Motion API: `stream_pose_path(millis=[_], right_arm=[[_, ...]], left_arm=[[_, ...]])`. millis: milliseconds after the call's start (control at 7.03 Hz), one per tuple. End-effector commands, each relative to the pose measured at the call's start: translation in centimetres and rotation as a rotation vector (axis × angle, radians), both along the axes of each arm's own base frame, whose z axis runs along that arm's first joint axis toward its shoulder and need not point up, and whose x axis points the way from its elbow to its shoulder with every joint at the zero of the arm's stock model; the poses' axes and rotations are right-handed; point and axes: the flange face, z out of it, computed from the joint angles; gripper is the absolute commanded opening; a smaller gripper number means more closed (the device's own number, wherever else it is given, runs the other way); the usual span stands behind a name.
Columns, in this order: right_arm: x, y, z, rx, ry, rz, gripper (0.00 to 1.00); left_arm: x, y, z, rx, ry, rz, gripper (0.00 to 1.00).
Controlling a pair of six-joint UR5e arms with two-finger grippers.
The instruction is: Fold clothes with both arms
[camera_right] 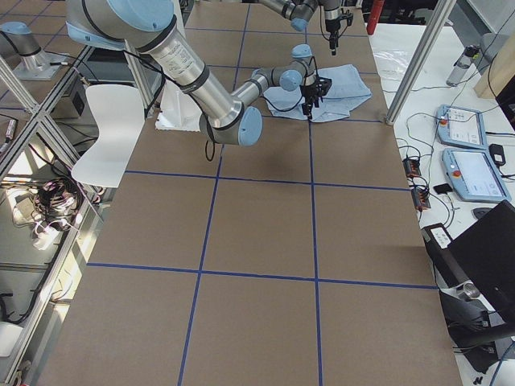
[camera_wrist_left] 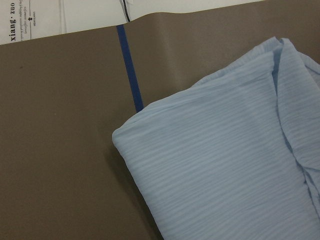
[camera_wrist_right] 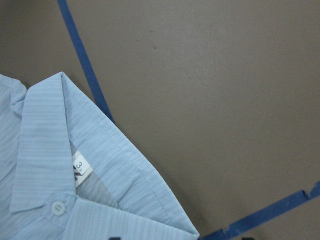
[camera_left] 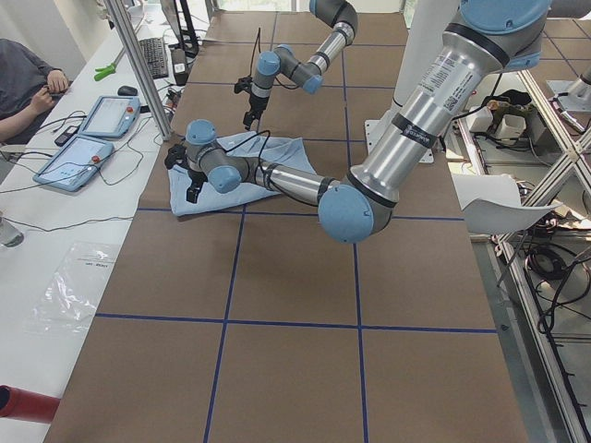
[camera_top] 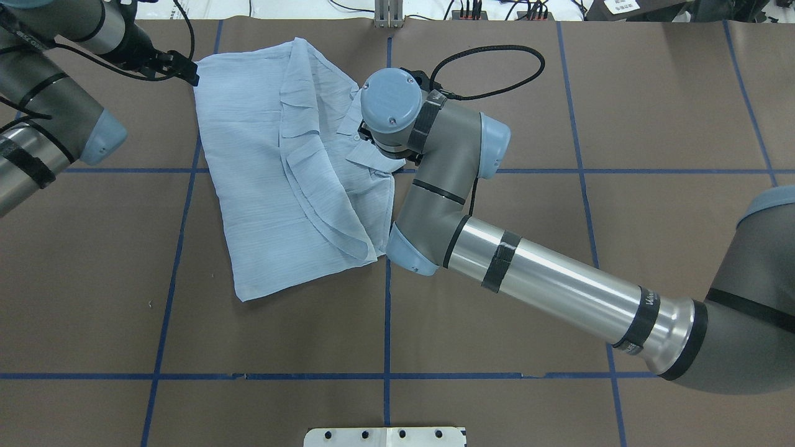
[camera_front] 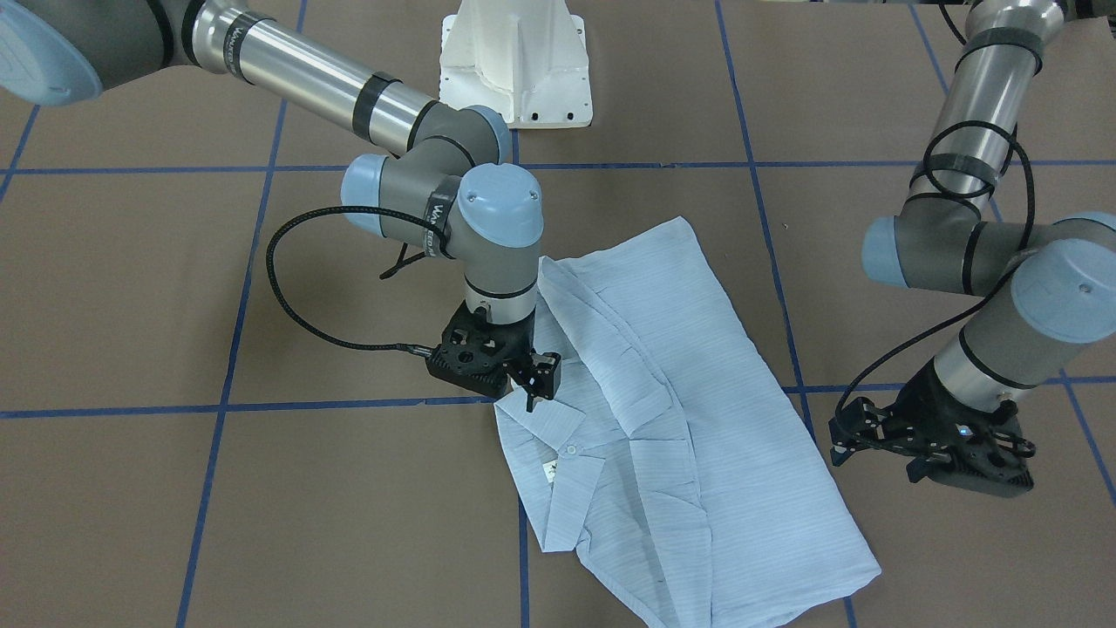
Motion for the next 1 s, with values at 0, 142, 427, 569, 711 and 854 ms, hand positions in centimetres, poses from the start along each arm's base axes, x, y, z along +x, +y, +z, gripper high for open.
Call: stream_pose_path(millis=[0,142,427,569,711,854], right_arm=[[-1.2,0.8,0.2,0.018,0.010,0.016,0.70],[-2.1,0.6,1.3,0.035,-0.001,0.018,0.68],[-3.0,0.5,2.6,0.047,-0.001,0.023,0.62],[-3.1,0.6,2.5,0.046,-0.003,0.024,0.48],[-3.2,0.6,1.9,0.039,-0.014,0.034,0.03],[-3.2,0.6,1.4,0.047,-0.017,0.022,0.00]], left_arm=[[-0.1,0.4,0.1,-0.007,0.006,-0.006,1.00],[-0.1,0.4,0.0,-0.007,0.006,-0.006,1.00],[-0.1,0.4,0.2,-0.008,0.005,-0.006,1.00],[-0.1,0.4,0.2,-0.008,0.005,-0.006,1.00],[0.1,0.5,0.2,-0.008,0.005,-0.003,1.00],[0.3,0.6,0.2,-0.008,0.005,0.000,1.00]])
